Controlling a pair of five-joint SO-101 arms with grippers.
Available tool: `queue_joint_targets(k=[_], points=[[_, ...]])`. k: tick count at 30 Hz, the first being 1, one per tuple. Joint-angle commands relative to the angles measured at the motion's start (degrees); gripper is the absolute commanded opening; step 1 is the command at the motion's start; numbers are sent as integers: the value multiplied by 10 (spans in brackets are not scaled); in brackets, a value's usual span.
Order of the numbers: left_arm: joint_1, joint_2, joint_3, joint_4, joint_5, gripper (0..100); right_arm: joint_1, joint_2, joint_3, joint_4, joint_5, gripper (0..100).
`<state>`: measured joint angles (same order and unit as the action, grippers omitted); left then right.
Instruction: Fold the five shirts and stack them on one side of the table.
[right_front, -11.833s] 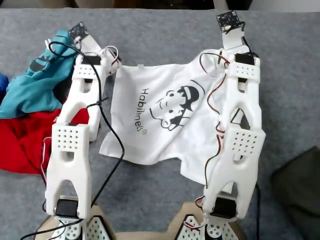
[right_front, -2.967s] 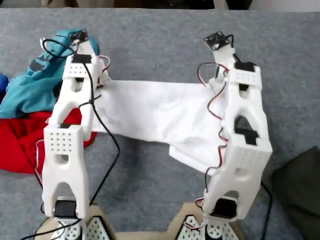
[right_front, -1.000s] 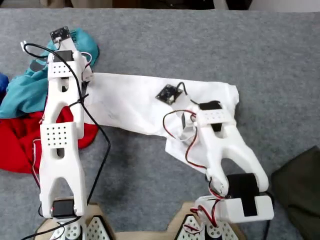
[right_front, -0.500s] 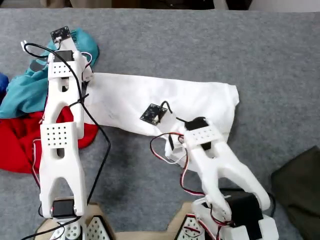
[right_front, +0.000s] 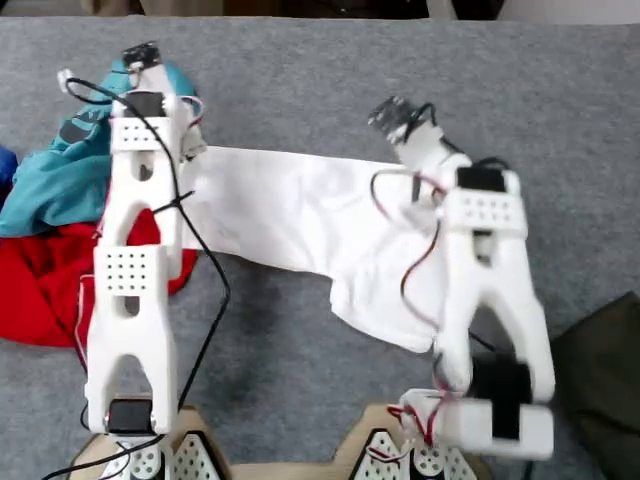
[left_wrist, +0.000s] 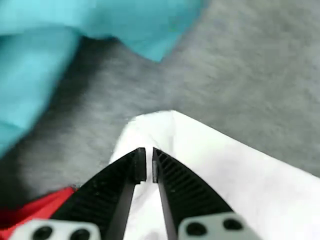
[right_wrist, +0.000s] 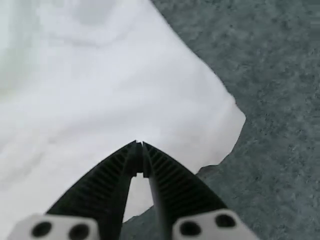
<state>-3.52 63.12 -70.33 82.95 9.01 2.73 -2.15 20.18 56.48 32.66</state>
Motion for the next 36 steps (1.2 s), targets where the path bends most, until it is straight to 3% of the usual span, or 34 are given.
queue_joint_targets(k=[1, 7, 10, 18, 22, 29, 36], points=[[11, 0, -31, 8, 6, 42, 23, 99, -114, -23, -37, 5], [4, 9, -26, 0, 29, 42, 49, 283, -256, -22, -84, 5], [2, 44, -30, -41, 33, 42, 65, 369, -337, -11, -95, 5], [1, 67, -32, -107, 33, 42, 86, 516, -596, 122, -93, 5], [1, 66, -32, -108, 33, 42, 82, 539, -680, 189, -92, 5], [1, 72, -58, -97, 33, 42, 75, 539, -739, 210, -90, 5], [2, 72, -137, -4, 32, 43, 30, 491, -826, 374, -58, 5]])
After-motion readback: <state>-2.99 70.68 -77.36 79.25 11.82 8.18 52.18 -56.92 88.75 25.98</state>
